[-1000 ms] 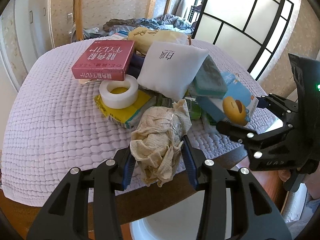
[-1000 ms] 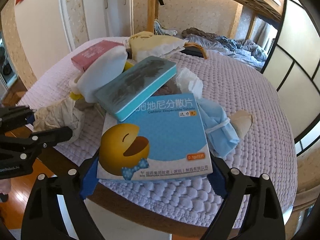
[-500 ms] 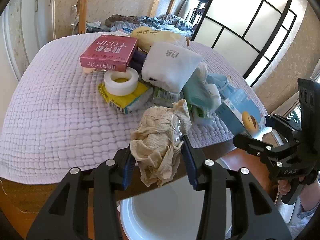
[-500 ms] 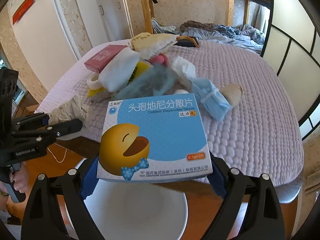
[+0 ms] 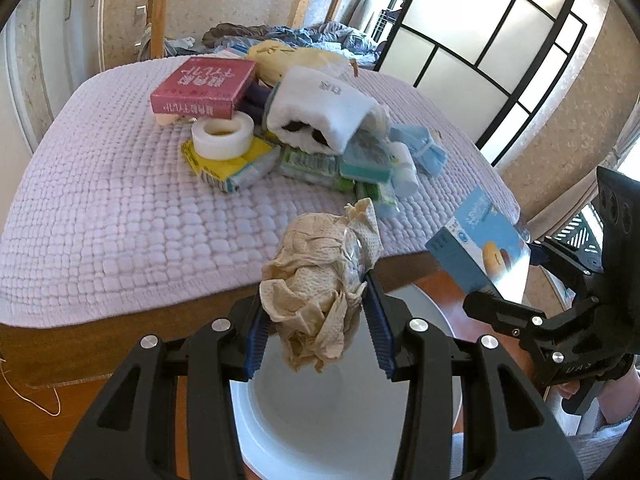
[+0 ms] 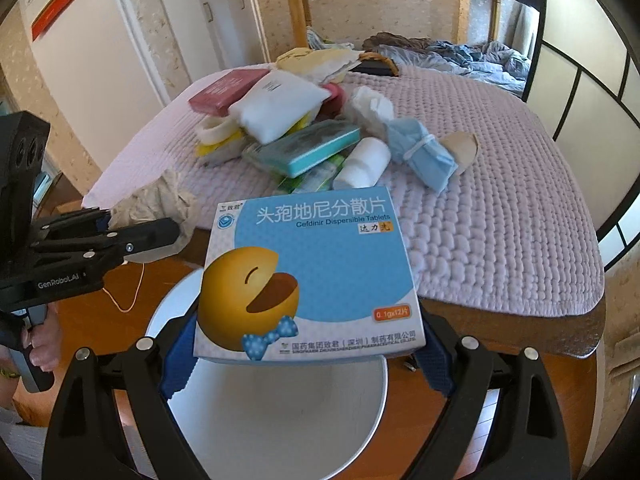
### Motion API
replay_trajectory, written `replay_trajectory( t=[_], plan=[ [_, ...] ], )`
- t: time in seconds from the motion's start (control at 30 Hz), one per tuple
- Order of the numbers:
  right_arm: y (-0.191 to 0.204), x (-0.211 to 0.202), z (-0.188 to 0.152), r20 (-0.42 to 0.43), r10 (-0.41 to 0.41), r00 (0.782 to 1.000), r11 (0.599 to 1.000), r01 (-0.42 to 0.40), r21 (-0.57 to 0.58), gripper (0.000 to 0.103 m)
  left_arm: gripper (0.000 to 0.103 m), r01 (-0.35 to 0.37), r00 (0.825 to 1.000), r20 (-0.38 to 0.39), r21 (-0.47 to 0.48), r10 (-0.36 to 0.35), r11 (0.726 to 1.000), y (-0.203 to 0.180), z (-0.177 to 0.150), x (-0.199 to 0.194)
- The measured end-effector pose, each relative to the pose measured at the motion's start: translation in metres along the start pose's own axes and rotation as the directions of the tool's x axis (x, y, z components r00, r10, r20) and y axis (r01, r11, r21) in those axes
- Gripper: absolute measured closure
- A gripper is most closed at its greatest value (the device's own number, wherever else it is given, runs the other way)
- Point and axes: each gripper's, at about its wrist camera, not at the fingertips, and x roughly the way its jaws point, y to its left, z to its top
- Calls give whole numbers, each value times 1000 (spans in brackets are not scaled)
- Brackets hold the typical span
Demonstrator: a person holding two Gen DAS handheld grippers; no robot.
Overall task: Collect trash
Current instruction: 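Carry the tissue with the left tool while the right tool carries the blue box over the white bucket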
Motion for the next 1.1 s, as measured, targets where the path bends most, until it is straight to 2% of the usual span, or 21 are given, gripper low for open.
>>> replay_trajectory(
  t=[0.43, 0.93, 1.1],
  plan=[
    [10, -1, -25, -54, 20, 998, 1000, -20, 0, 15, 58, -21, 998, -53, 22, 22, 1000, -9, -32, -1],
    [14, 15, -48, -108, 20, 994, 1000, -18, 24, 15, 58, -25, 996, -88, 22, 27, 999, -12, -54, 11],
    [15, 16, -50, -105, 32, 994, 998, -26, 53, 15, 58, -36, 996, -84, -14, 34, 999, -9, -61, 10]
  ],
)
